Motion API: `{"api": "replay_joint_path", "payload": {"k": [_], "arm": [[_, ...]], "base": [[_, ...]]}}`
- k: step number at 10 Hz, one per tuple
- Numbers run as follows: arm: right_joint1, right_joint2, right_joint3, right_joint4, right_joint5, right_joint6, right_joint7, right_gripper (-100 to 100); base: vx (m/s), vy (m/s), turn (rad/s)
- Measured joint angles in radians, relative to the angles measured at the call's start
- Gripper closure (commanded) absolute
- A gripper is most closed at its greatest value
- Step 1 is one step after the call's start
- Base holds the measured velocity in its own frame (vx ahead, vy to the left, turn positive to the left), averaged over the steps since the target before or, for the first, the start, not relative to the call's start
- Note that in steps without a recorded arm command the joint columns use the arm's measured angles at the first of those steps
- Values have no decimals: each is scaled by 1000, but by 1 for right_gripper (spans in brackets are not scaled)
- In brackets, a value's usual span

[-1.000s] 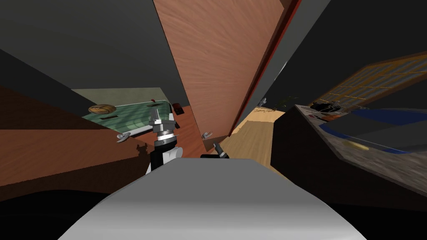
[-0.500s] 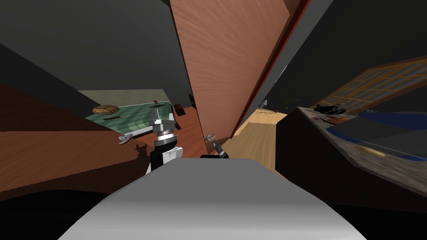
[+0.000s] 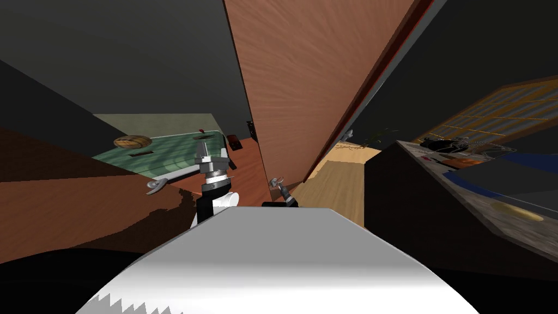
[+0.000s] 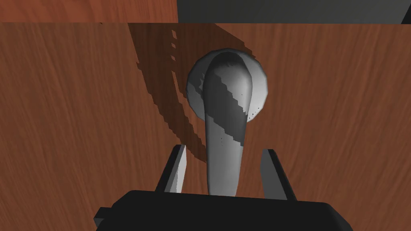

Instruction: Push the door open

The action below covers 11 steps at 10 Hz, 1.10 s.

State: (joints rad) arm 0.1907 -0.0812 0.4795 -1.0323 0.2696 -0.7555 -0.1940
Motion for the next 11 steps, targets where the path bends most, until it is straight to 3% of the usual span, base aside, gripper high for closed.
{"api": "replay_joint_path", "payload": {"k": [4, 5, 9, 11], "arm": [[1, -1, 0, 0, 0, 0, 0, 100], [1, -1, 0, 0, 0, 0, 0, -100], [23, -4, -23, -20, -10, 1, 10, -100], [20, -3, -26, -12, -12, -1, 12, -100]], "base": [[-12, -7, 1], [-144, -29, -158], [-190, -24, -87], [114, 59, 31]]}}
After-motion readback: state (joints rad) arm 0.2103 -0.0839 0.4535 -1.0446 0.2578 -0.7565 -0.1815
